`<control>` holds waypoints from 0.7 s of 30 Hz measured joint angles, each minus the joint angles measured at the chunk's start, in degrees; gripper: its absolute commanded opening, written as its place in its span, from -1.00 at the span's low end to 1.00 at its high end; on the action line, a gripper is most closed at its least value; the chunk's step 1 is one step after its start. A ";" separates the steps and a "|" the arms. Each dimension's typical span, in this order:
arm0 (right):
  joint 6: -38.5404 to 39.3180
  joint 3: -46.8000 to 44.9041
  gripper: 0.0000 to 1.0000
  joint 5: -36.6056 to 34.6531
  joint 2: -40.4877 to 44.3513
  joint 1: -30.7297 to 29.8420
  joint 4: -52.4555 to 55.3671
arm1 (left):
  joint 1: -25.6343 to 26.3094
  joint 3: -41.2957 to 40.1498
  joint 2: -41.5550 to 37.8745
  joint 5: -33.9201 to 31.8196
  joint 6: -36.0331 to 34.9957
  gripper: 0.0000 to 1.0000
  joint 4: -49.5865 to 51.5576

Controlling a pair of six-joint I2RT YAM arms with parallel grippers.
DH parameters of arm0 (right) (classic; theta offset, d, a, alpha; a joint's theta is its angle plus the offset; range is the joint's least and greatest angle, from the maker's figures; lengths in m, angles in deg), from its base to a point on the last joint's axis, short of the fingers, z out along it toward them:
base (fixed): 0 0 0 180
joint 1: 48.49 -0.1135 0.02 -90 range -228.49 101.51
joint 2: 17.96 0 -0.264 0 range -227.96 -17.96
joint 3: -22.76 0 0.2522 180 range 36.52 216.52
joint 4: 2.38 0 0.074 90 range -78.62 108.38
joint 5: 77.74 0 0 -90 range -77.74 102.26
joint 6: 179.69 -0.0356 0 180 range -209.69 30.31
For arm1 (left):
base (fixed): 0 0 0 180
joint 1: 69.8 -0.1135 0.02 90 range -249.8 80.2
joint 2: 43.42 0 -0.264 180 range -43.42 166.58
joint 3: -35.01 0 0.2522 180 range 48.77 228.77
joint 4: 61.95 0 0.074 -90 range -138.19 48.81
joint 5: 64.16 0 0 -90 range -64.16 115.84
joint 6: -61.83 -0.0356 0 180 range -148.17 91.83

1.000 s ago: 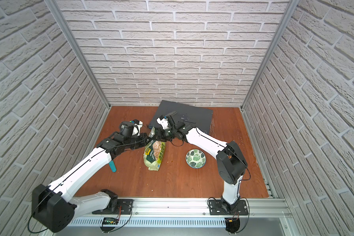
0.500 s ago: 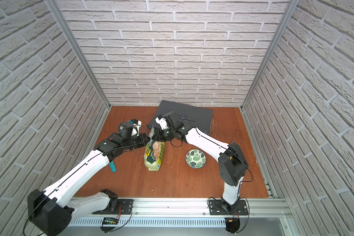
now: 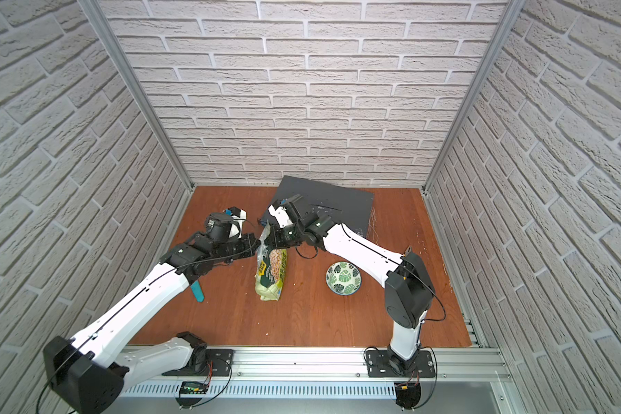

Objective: Pour the oats into the breakfast bowl
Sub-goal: Open the oats bag at the center of the board.

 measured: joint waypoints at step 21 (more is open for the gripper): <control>-2.82 2.93 -0.78 0.39 -1.81 0.39 2.99 | 2.40 0.74 1.88 -2.82 -0.92 -1.00 -0.92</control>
